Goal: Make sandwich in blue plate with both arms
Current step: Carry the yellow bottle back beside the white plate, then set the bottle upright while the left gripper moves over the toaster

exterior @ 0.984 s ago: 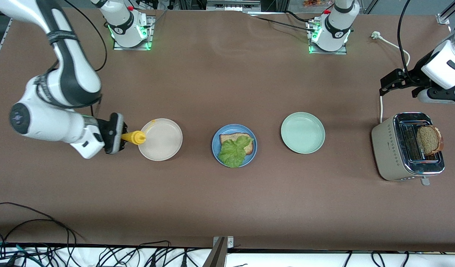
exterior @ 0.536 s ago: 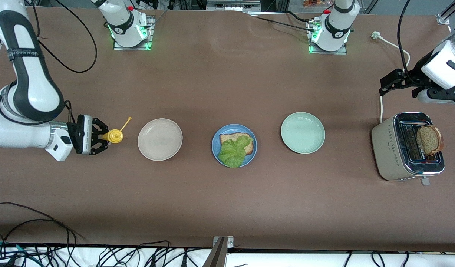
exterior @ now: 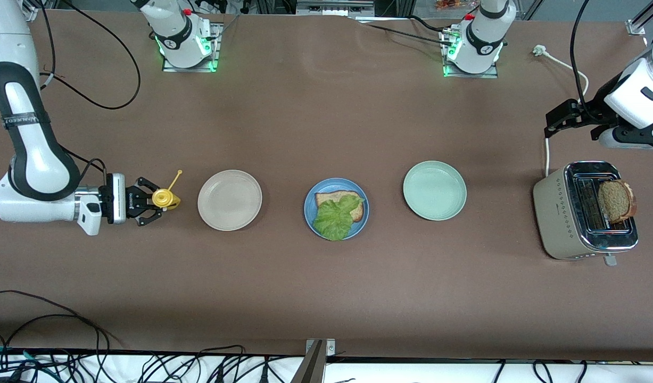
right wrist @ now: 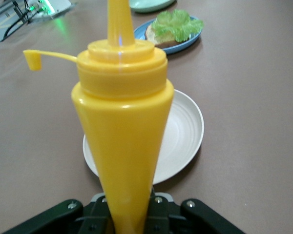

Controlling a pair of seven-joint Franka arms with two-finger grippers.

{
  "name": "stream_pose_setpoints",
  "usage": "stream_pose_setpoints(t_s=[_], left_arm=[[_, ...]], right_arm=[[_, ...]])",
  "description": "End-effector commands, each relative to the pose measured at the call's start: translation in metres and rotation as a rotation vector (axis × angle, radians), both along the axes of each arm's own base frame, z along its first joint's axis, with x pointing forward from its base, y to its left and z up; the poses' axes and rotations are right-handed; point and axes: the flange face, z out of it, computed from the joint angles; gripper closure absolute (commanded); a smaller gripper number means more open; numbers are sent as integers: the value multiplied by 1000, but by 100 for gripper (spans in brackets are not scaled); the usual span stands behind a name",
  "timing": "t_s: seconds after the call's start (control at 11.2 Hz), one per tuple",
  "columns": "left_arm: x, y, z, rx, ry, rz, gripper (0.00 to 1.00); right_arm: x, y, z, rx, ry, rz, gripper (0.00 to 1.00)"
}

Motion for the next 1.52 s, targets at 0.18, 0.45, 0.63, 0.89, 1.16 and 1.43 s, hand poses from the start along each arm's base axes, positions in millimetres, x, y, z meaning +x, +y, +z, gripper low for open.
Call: stream_pose_setpoints(t_s=[0.18,0.45,0.63,0.89,1.16,1.43], left_arm=[[24,39,-16,-12,13,52,0],[42,92,-35,-10,0,124,0],[49,123,-50,-4,-13,80,0],[56,171,-76,-6,-13,60,0],[61,225,-115,-44,-30,19,0],[65,248,-141,-27,-24,39,0]], right_arm=[[-9,-2,-53,187,-30,4,100],[-8,-19,-59,200,-80,13,100],[-9,-27,-71,218,-93,15,100],[-11,-29,-88,238,-97,17,100],[-11,-34,-101,257,-106,15,100],[-12,-36,-106,269,-108,12,66]])
